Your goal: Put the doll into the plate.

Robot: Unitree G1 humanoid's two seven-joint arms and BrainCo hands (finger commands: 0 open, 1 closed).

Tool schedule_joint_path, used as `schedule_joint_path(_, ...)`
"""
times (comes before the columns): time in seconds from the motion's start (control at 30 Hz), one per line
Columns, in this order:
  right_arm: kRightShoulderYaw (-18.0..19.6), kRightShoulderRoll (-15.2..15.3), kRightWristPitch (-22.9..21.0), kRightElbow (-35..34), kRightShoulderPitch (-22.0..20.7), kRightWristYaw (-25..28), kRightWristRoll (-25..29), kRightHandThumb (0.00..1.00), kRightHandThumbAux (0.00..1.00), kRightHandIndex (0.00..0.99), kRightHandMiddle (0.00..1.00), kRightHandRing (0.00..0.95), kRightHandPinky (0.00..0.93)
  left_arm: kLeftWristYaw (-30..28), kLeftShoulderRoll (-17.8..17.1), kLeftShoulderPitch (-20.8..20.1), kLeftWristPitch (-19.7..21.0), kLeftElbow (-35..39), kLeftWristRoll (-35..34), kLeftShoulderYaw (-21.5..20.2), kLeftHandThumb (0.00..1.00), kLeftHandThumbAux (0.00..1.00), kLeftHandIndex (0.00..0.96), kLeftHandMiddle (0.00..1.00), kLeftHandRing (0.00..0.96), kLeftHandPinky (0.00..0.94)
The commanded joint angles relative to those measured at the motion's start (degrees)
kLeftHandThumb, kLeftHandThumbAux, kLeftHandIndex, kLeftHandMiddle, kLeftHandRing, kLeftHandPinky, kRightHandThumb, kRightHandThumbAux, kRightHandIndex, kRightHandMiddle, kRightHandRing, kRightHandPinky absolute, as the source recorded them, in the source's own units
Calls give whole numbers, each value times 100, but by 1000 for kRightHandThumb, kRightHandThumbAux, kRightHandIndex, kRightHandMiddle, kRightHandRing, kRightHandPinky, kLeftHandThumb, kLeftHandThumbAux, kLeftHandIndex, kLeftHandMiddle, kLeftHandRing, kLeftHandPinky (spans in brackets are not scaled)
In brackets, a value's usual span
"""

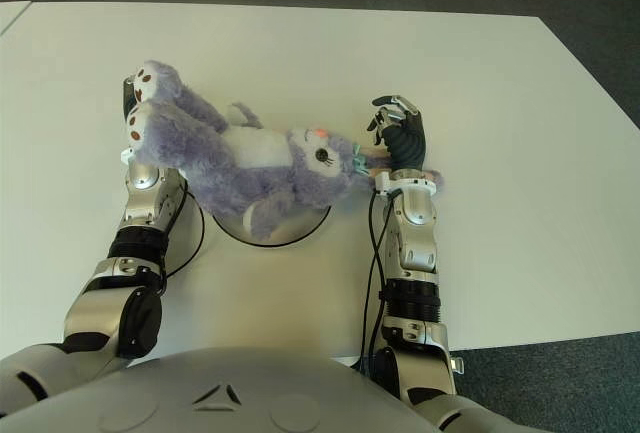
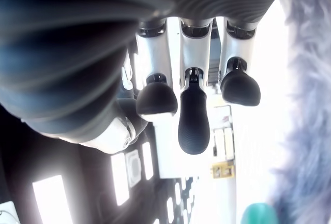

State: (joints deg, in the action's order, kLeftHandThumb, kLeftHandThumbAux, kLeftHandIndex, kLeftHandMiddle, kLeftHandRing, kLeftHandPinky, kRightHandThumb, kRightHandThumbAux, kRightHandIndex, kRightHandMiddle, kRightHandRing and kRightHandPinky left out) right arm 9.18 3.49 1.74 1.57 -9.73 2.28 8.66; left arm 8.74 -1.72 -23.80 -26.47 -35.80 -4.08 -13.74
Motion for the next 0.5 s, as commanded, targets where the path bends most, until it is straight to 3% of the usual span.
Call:
schedule_joint_path(0.03, 10, -60, -149, -15, 319, -41, 27, 703, 722, 439, 880, 874, 869, 41, 67, 615, 102, -318, -98, -102, 481, 757, 765, 841, 847, 813)
schedule_joint_path(0.5, 10, -86, -263, -225, 377, -132, 34, 703, 721, 439, 882, 877, 873, -13, 45, 642, 67, -282, -139, -137, 445, 774, 769, 841, 846, 802)
